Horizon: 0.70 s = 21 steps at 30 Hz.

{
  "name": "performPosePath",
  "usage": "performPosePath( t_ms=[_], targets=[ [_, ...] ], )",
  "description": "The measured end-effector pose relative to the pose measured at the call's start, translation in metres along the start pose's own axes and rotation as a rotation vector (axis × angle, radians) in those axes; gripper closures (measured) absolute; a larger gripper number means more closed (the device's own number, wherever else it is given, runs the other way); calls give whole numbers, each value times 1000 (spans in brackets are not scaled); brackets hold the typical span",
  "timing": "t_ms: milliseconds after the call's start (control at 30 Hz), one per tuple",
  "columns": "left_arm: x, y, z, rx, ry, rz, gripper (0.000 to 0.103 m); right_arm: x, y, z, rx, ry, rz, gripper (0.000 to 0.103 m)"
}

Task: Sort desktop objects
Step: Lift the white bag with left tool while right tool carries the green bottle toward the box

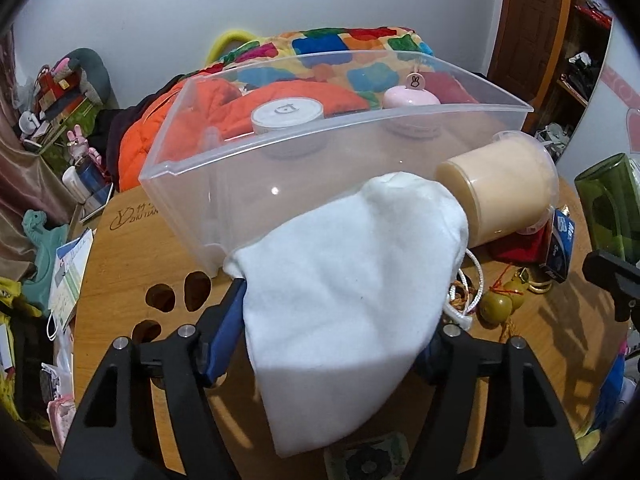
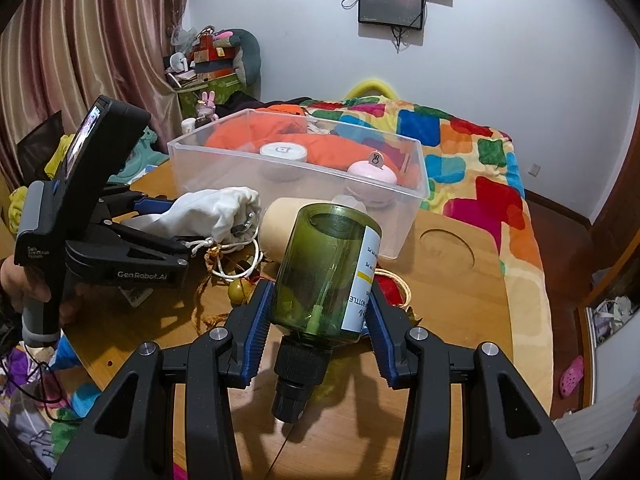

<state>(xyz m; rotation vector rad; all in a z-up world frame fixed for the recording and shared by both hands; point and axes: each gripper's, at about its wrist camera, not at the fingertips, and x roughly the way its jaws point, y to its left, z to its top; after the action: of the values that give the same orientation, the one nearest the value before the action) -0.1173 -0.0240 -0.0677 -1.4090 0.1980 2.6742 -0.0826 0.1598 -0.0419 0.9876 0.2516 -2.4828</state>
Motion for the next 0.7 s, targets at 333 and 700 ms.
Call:
performPosePath(
  t_ms=[333,700],
  targets=[
    [-15,-3,-10,32,-57,24,56,-7,5,1,-6,-10,0,61],
    [-31,8,-17,-6,-93,34,58,-10,8,17,-23,-27,-1,61]
  ],
)
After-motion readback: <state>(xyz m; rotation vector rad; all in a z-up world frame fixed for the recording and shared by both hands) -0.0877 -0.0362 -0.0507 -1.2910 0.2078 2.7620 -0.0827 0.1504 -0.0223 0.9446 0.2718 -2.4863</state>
